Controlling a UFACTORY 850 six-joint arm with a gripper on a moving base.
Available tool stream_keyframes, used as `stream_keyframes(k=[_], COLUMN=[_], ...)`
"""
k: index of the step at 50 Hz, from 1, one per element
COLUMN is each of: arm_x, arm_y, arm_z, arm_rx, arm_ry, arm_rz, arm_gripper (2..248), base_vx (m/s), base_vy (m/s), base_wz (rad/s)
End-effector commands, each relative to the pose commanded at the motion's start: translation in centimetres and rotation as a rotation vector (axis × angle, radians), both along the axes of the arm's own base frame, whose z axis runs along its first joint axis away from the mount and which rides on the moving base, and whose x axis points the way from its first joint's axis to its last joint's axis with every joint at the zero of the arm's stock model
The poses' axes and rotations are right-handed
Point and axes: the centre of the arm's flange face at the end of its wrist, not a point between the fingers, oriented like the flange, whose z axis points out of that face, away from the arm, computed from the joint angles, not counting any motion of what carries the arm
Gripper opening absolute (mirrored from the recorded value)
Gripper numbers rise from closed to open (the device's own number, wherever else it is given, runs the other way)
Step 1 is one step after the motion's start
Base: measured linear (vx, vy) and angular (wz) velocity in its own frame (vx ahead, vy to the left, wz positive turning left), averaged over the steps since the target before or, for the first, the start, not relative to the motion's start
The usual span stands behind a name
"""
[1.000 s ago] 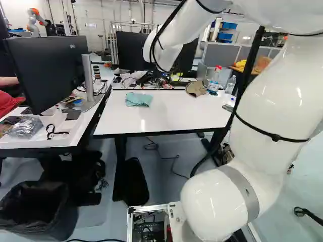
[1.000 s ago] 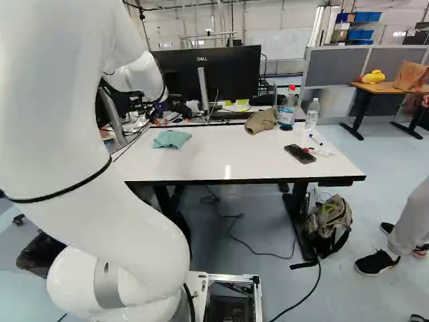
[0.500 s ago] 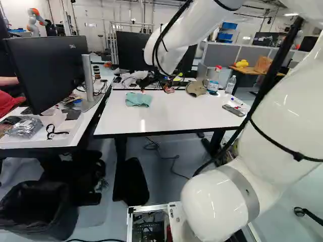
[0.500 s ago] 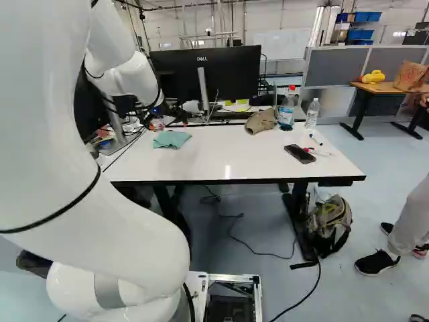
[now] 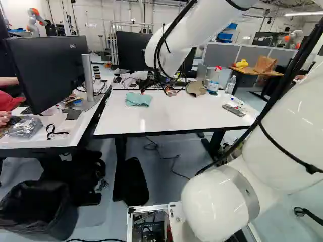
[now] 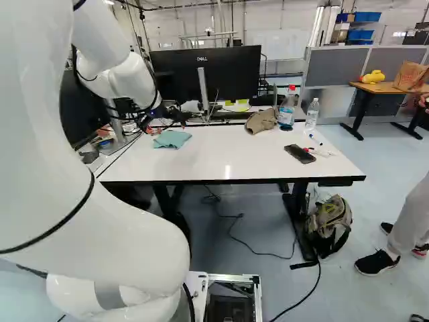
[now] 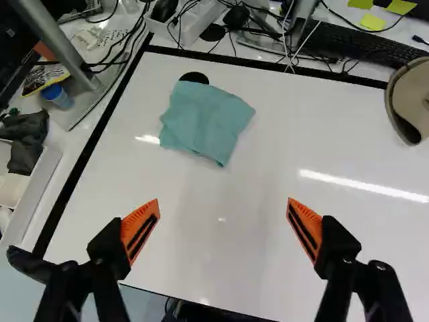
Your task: Clean the table with the green towel
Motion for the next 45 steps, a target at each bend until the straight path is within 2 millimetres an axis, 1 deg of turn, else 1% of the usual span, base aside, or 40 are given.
stream_keyframes(k=[23, 45], arm_x=[-0.3, -1.0], arm_y=[-0.5, -1.6], arm_z=[-0.9, -2.9], arm_rx=[0.005, 0.016], arm_ry=[-0.022, -0.07], arm_rz=[-0.01, -0.032], arm_gripper=[247, 247], base_vx=[0.0, 0.0], base_vy=[0.0, 0.0], base_wz=[0.0, 0.0])
